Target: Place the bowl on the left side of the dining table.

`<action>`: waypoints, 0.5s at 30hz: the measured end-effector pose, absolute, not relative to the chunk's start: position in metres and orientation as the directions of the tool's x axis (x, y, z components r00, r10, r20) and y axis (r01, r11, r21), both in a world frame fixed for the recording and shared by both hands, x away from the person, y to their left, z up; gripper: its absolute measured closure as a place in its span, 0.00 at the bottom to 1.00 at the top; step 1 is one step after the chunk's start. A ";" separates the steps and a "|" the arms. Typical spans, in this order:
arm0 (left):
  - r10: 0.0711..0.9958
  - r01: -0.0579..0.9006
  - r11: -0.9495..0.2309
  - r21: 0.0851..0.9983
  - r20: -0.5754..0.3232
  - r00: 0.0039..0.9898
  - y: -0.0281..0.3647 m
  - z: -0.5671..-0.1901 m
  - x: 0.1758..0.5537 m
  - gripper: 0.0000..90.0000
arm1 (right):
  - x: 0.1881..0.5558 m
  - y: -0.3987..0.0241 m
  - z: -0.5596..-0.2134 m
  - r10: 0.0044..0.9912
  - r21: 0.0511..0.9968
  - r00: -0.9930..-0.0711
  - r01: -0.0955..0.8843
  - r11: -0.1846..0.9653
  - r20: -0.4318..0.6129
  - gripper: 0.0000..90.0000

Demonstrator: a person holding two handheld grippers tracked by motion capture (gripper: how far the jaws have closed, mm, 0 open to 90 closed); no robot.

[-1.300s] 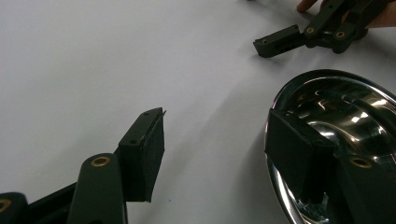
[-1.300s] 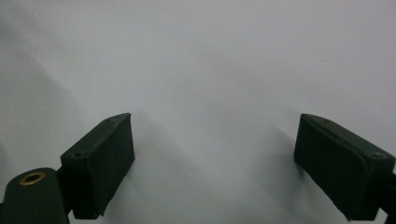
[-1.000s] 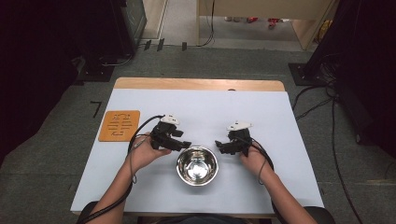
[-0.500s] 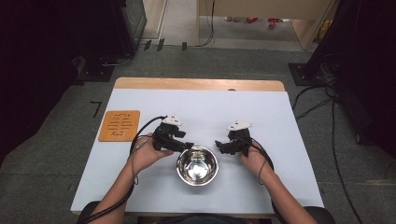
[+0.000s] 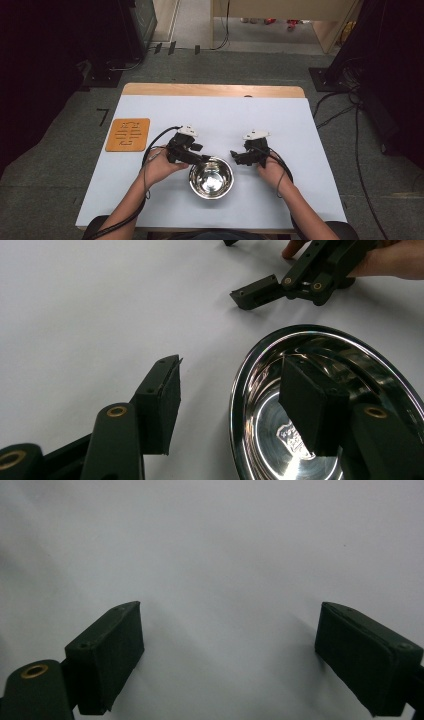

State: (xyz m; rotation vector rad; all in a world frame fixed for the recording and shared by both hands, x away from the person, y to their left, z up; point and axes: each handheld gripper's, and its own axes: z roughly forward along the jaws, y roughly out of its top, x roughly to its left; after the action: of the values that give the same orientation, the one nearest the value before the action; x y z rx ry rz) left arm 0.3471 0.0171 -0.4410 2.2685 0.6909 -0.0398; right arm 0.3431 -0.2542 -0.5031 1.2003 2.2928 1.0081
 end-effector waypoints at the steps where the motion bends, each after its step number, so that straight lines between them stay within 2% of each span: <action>1: 0.466 0.488 -0.579 0.653 -0.226 0.856 0.017 -0.441 0.347 0.48 | 0.343 -0.254 -0.503 0.819 0.733 -0.573 0.561 0.384 0.009 0.13; 15: 0.445 0.472 -0.623 0.624 -0.214 0.870 0.009 -0.448 0.343 0.58 | 0.343 -0.254 -0.503 0.820 0.735 -0.573 0.559 0.385 0.007 0.13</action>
State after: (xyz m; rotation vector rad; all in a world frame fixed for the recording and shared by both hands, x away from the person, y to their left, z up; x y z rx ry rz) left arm 0.3434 0.0085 -0.4483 2.3304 0.6589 -0.0495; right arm 0.3431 -0.2542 -0.5031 1.1981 2.2909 1.0073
